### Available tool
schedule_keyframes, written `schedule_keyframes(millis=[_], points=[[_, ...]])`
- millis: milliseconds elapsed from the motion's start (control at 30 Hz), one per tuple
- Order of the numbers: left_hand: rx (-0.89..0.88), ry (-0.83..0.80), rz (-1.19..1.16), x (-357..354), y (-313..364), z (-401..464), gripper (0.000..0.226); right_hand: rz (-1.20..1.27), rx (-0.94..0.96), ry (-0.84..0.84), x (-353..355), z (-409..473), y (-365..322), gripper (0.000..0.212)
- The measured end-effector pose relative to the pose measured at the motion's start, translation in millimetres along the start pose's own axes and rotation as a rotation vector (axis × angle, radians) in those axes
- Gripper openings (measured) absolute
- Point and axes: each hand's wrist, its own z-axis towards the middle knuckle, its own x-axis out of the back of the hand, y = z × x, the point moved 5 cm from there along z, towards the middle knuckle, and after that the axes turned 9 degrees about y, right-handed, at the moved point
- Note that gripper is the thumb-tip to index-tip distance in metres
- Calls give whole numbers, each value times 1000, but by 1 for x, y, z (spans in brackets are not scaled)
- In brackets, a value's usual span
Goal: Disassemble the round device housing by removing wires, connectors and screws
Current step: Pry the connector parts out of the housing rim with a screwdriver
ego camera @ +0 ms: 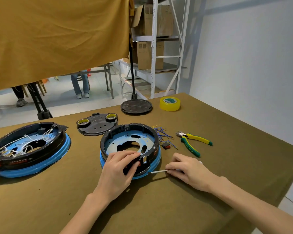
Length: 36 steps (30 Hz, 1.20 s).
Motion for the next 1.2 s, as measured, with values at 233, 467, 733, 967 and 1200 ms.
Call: schedule_keyframes(millis=[233, 467, 733, 967, 1200], points=[[51, -9, 4, 8, -9, -6, 39, 10, 26, 76, 0, -3, -29, 30], [68, -76, 73, 7, -9, -4, 39, 23, -100, 195, 12, 19, -36, 47], [81, -163, 23, 10, -14, 4, 39, -71, -149, 142, 9, 28, -35, 55], [77, -198, 22, 11, -16, 6, 41, -134, -135, 139, 11, 30, -42, 57], [23, -126, 27, 11, -10, 2, 41, -415, -82, 145, 19, 35, -66, 59]])
